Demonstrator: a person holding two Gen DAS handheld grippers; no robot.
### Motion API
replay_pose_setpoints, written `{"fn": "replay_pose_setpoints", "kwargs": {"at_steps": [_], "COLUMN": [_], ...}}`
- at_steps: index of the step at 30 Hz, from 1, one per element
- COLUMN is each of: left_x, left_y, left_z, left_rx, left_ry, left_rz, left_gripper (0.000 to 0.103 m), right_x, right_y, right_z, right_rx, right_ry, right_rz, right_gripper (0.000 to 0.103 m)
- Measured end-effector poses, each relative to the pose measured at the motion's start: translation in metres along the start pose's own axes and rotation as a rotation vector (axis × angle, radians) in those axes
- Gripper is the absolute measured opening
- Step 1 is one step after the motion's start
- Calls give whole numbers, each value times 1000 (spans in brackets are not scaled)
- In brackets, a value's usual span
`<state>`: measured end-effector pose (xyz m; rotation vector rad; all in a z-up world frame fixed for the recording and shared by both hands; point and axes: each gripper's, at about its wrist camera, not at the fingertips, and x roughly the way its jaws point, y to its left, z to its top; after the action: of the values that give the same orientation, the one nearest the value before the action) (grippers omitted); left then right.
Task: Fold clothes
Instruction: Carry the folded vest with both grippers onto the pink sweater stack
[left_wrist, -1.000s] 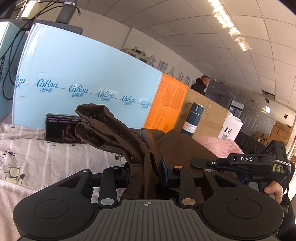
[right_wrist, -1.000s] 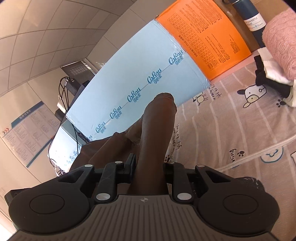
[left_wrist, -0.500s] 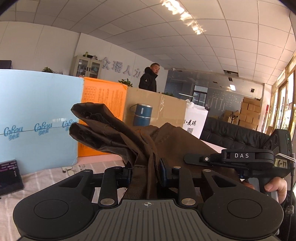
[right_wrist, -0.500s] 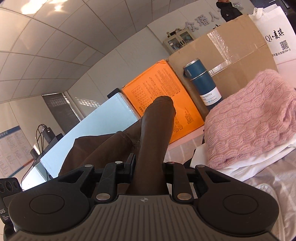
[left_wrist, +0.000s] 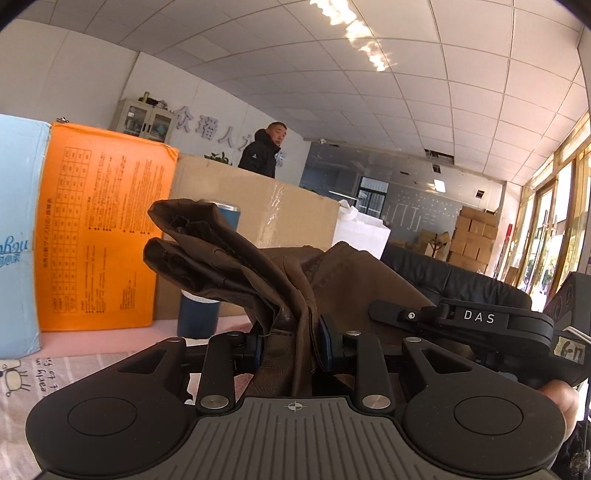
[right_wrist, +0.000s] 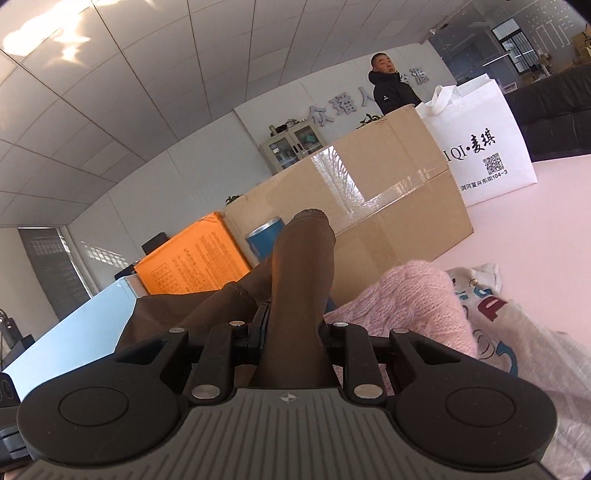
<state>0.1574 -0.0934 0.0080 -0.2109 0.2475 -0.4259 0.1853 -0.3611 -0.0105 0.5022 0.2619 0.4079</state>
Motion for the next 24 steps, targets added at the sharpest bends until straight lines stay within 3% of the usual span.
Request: {"fn": "replay_pose_setpoints", "kwargs": {"at_steps": [7,13,19,24], "left_x": [34,64,70,84], "left_y": [4,8,2,4], "left_z": [-13,-24,-31,-37], "left_rx": [-5,-9,71,95], "left_ry": [17,32,95,163], "left_rz": [40,74,198,289], "left_gripper": [26,29,71,93], "right_x": [18,32,41,51], "right_y": [-36,-68,-70,-73], "right_z": [-4,-5,-13,-22], "right_rx": [-13,67,37,8], "right_ry": [-48,-38,-12,9], "right_rz": [-71,-145,-230,-300], "right_gripper": [20,22,36,49]}}
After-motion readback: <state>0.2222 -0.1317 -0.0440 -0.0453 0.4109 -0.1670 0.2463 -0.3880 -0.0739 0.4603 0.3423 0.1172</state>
